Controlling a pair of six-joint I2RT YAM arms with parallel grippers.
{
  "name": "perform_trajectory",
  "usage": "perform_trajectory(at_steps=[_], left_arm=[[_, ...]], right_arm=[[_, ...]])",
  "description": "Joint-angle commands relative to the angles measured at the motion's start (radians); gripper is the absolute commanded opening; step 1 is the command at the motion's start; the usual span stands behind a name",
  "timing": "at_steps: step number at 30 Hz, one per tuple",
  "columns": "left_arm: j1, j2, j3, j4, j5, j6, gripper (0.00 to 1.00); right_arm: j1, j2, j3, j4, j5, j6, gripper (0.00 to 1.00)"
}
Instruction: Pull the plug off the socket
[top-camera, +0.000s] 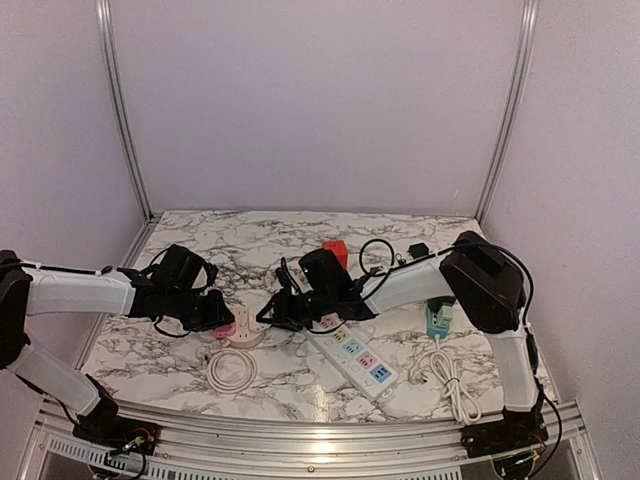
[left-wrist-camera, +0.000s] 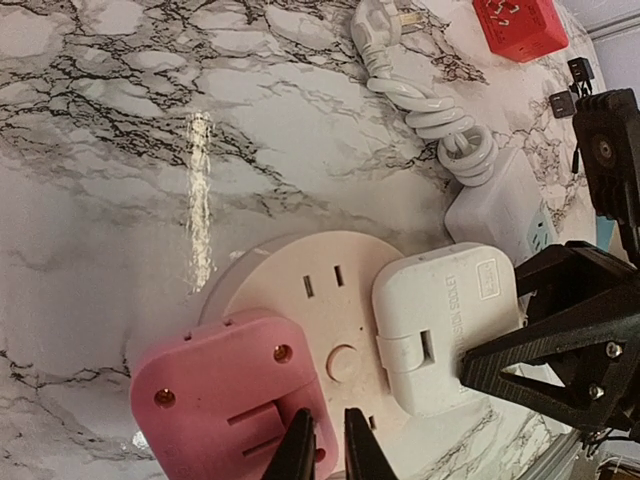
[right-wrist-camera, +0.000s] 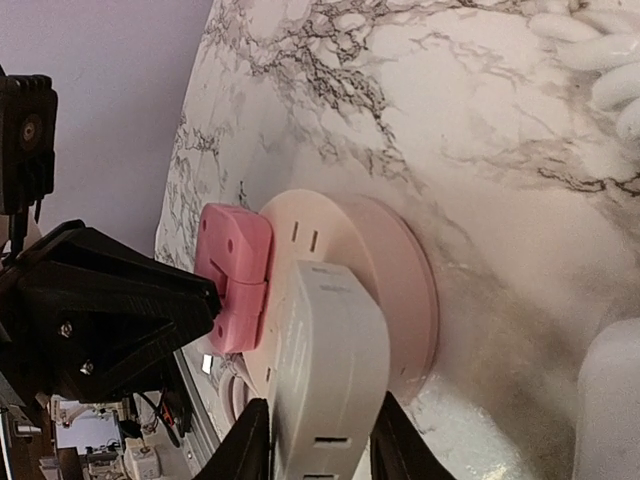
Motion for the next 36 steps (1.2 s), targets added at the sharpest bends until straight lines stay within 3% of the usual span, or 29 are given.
perform_trajectory(at_steps=[1,6,12,36], left_arm=[[-0.003,0.049,-0.031,-0.084,-0.038,-0.004,0.13],[-0.003,0.067,-0.034,-0.096,-0.055,-0.006,0.13],[-0.007,0.095,-0.043,-0.101,-0.064,-0.012,0.12],[-0.048,0.171,-0.054,-0.096,-0.103,-0.029,0.12]], right_arm=[[0.01,0.01,0.021,0.052,-0.025,0.028,0.29],[0.01,0.01,0.02,0.069,-0.039,0.041,0.15],[0.01,0.013,0.01,0.126,-0.068,0.084,0.07],[0.004,0.031,-0.007,0.433,-0.169,0.329,0.0]])
